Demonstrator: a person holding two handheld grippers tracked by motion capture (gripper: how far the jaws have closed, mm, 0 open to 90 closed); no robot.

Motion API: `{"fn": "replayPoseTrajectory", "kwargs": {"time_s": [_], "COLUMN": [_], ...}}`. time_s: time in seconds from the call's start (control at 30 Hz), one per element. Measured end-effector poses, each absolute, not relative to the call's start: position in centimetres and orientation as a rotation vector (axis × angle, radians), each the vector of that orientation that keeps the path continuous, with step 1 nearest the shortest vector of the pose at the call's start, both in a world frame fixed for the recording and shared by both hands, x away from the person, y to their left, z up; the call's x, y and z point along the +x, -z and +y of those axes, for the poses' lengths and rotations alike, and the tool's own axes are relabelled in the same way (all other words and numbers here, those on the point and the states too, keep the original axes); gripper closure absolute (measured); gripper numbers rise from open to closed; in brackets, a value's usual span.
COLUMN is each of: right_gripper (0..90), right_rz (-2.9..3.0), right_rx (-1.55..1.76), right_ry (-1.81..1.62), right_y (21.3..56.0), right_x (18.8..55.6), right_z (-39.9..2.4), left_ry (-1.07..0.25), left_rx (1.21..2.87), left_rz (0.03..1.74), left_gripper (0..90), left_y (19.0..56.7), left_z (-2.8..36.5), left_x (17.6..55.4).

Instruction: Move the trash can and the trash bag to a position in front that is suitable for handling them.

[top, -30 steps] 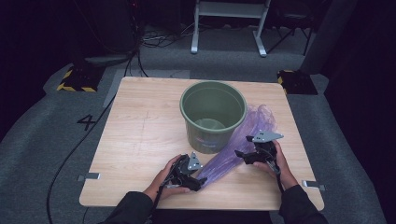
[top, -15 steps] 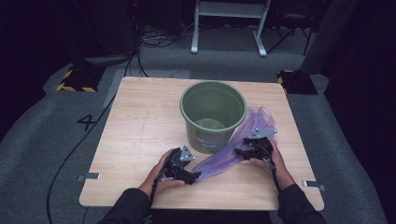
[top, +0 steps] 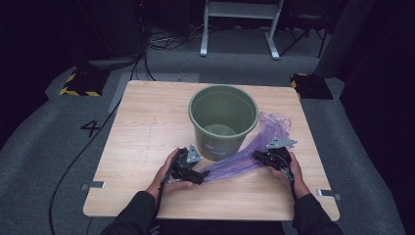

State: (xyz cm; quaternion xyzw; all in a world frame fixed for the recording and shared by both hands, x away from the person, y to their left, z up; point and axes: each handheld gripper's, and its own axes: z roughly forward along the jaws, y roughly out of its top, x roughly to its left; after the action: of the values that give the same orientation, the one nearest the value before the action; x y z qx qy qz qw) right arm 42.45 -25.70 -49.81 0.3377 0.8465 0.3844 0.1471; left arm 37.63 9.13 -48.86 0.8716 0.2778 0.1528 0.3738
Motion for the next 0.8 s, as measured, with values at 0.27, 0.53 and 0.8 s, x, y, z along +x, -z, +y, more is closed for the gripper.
{"fn": "replayPoseTrajectory", "kwargs": {"time_s": [0.27,0.53,0.8], "right_gripper": [89.7,90.0,90.0], "right_rz": [2.38,2.309,2.257], "right_rx": [0.995,1.064,1.081], "right_ry": [-1.114,-1.173,-1.229], "right_y": [49.4,48.7,47.8], "right_x": [42.2,42.3,42.1], "right_z": [-27.0,-29.4,-30.7], "left_ry": [-0.456,-0.484,-0.426], "left_rx": [2.248,2.205,2.24], "left_rz": [0.742,0.854,0.893], "left_gripper": [15.8,15.5,15.6], "left_y": [47.5,47.8,49.0], "left_z": [12.9,17.7,19.7], "left_x": [35.9,34.8,34.2]}}
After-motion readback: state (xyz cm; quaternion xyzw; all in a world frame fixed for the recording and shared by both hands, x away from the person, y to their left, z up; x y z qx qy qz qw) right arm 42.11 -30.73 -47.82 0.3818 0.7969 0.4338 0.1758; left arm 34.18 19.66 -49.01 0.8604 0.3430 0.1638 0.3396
